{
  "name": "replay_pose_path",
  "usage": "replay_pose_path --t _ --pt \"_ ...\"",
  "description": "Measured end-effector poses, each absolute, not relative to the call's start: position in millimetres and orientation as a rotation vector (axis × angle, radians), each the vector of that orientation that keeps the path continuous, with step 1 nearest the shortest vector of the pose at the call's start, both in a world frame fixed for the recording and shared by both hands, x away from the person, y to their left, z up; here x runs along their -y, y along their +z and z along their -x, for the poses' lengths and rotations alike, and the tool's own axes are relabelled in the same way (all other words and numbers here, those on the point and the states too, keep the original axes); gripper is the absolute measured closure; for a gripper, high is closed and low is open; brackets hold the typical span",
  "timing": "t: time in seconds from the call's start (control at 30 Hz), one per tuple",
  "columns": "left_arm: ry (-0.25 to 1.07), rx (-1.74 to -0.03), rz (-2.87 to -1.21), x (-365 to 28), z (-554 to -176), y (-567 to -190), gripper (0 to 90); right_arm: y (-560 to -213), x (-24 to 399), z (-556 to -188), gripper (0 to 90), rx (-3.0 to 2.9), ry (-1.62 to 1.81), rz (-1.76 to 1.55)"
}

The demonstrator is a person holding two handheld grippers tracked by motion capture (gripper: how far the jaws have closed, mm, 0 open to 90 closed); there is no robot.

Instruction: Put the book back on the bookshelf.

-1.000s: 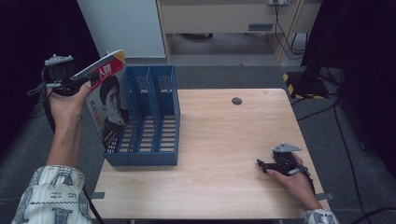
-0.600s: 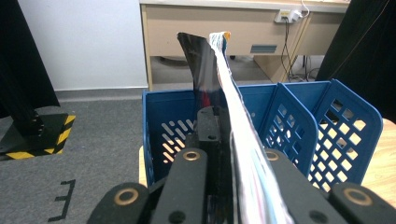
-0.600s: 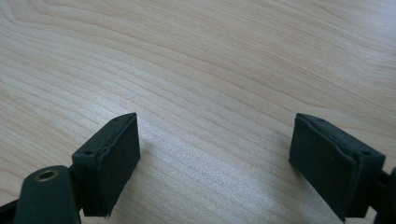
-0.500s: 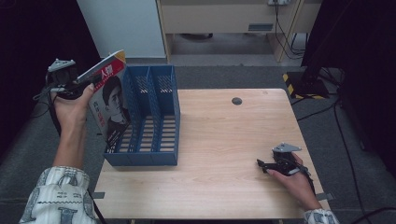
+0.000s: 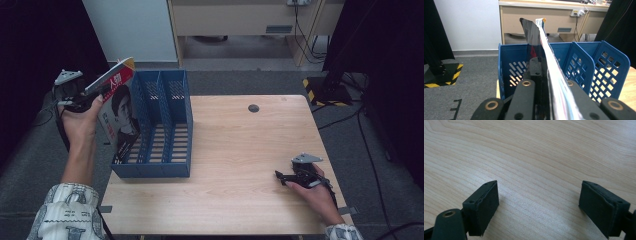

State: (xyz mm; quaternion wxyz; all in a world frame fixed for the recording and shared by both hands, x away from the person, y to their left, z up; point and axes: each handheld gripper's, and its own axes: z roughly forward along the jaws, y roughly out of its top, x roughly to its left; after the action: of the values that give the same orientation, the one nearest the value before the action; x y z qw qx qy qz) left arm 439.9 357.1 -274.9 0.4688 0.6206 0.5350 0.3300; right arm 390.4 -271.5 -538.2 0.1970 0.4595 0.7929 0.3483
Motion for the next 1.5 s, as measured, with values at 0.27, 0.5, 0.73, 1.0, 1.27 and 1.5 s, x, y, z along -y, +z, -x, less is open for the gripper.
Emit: replay_pose_path --t 0.27,0.5,0.73,1.0,1.27,1.5 --pt "0.813 -1.313 -1.506 -358.3 -438.6 -280.2 86.6 -538.2 271.7 -390.4 16.4 -2.223 0.973 -1.283" --pt "0.812 -1.312 -1.516 -358.9 -436.7 -282.6 86.6 -538.2 271.4 -390.2 16.4 -2.222 0.974 -1.289" --pt "0.813 -1.313 -1.51 -360.6 -436.6 -288.6 86.6 -538.2 271.5 -390.3 16.4 -2.222 0.974 -1.286" --pt "0.812 -1.31 -1.498 -360.9 -437.1 -295.5 86.6 -538.2 271.4 -390.1 16.4 -2.222 0.974 -1.289" --pt "0.798 -1.32 -1.492 -360.7 -437.7 -306.0 86.6 -538.2 271.5 -390.2 16.4 -2.222 0.973 -1.287" --pt "0.798 -1.313 -1.485 -361.5 -437.3 -310.2 86.6 -538.2 271.5 -390.2 16.5 -2.222 0.973 -1.286"
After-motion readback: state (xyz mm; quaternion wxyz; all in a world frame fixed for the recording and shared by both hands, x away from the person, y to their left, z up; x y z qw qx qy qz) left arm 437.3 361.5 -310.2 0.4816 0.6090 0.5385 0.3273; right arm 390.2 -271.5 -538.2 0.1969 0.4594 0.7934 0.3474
